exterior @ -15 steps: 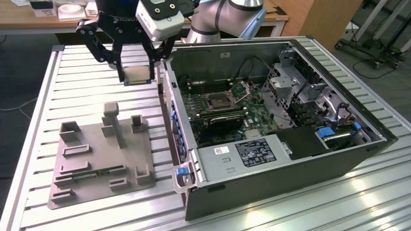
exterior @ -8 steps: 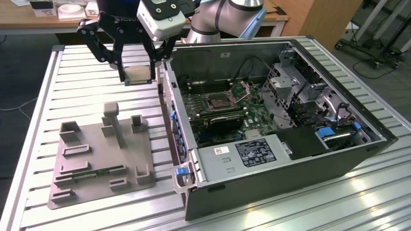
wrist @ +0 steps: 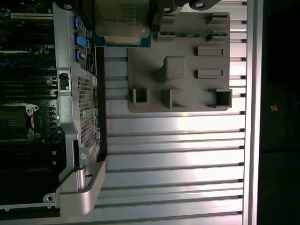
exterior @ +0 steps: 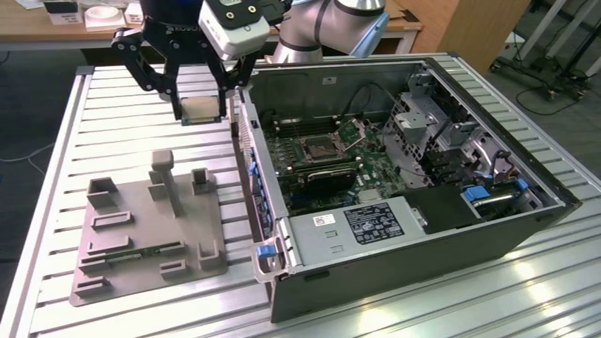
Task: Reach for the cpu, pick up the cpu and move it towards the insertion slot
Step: 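Pick up the cpu and move it towards the insertion slot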
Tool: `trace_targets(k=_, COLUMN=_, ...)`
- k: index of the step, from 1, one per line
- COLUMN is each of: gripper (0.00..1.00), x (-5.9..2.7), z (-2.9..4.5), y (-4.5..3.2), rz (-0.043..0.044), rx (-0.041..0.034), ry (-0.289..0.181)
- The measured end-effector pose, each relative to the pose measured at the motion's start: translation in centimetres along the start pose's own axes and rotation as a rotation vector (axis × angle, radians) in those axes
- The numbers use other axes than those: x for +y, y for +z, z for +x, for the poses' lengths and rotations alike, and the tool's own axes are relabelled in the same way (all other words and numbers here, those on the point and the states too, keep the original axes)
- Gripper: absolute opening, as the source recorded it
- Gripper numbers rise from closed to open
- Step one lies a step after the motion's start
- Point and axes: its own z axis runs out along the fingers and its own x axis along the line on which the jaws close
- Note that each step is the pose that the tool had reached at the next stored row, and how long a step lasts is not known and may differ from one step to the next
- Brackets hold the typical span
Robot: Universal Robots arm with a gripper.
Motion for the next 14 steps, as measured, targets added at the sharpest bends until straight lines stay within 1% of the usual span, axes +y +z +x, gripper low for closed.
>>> trace_targets(k=2, gripper=0.55, x=0.01, z=-0.18, y=0.00, rz=-0.0001, rx=0.0000, ry=0.000)
trace_targets(k=14, gripper=0.55, x=0.07, z=-2.21, y=0.09, rz=0.0000, rx=0.0000, ry=0.000)
